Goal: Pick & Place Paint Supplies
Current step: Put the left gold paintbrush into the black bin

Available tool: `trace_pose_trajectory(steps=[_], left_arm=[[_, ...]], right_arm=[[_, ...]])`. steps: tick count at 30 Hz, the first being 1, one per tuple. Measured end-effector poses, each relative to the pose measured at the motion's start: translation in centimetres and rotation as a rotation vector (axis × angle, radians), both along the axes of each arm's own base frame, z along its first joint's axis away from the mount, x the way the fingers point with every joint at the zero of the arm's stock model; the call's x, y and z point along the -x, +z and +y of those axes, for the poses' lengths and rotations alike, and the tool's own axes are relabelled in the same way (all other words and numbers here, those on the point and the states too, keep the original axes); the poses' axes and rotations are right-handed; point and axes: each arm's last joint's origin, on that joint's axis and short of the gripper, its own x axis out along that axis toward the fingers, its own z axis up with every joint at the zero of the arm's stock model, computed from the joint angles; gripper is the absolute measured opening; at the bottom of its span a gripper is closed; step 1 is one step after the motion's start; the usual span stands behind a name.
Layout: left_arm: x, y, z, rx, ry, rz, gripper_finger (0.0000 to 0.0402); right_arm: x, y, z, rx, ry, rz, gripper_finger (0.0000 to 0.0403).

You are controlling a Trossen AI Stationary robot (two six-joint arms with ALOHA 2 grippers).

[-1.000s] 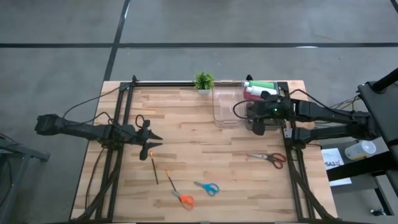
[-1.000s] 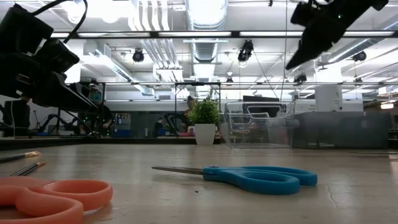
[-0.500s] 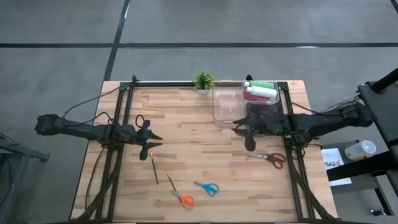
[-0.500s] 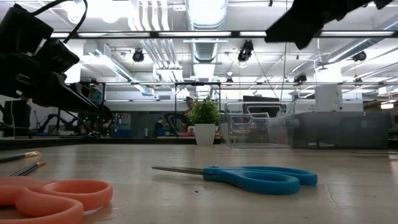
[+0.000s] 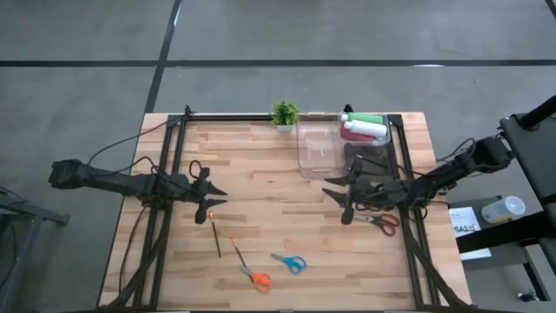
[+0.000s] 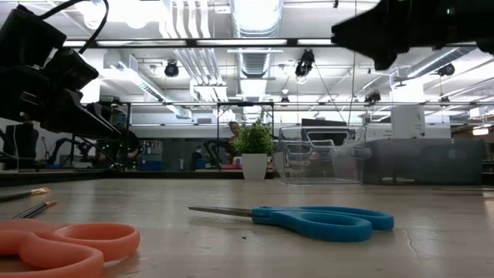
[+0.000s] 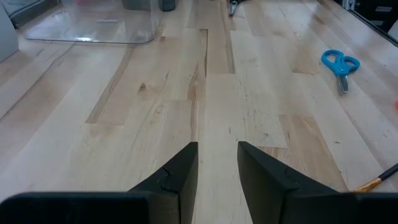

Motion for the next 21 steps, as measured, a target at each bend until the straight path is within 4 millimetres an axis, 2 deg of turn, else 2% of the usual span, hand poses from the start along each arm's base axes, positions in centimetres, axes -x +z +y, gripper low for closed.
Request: trace_pose_trajectory(steps=[5,21], left_arm=[[0.0,0.0,0.0,0.0,0.0,0.0,0.0122],[0.0,-0.01,0.0,0.0,0.0,0.0,0.0122]], right_arm=[[0.2,-1.12,-0.07,-0.028,0.001,0.03,0.0142],[0.25,-0.98,-0.11,-0.005,-0.007,0.034,0.0142]])
